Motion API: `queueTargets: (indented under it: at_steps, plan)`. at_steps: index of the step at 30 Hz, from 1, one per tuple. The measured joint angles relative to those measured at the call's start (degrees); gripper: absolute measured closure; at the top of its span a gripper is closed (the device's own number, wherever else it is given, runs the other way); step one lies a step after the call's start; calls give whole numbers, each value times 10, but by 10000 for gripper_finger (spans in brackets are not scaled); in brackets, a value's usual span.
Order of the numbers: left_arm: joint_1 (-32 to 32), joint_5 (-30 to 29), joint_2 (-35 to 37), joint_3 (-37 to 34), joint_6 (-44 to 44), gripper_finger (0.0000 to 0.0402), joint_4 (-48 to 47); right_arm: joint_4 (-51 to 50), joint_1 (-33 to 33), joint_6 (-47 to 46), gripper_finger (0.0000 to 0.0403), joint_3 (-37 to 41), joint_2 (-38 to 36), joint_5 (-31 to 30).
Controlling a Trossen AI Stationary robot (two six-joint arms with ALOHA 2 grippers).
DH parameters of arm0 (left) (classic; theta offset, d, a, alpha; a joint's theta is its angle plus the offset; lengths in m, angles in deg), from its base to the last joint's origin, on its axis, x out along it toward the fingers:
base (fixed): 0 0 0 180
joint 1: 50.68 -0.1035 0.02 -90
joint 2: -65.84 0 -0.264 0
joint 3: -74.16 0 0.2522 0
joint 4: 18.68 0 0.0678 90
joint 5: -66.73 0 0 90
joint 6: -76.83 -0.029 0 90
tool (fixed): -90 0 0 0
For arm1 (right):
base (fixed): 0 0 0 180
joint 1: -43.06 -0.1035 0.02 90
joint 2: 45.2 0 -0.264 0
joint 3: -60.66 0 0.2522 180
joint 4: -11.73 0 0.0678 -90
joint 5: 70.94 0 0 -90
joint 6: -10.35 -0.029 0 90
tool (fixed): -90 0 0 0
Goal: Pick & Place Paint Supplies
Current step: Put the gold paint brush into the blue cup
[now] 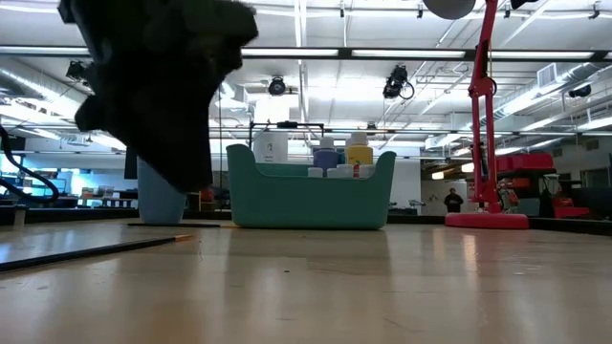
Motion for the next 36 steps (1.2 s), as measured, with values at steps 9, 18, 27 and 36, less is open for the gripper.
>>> queueTargets:
  at_steps: [9,18,27,36]
  plan:
    - [-26,12,-23,-9,12,280,-34,1,0,14,275,0,0,0]
    - [-27,-3,-23,-45,55,280,-21,0,0,11,275,0,0,0]
    - [-27,-26,-21,-89,56,281,42,0,0,10,275,0,0,0]
    - [-28,-41,-20,-111,39,380,42,0,0,10,275,0,0,0]
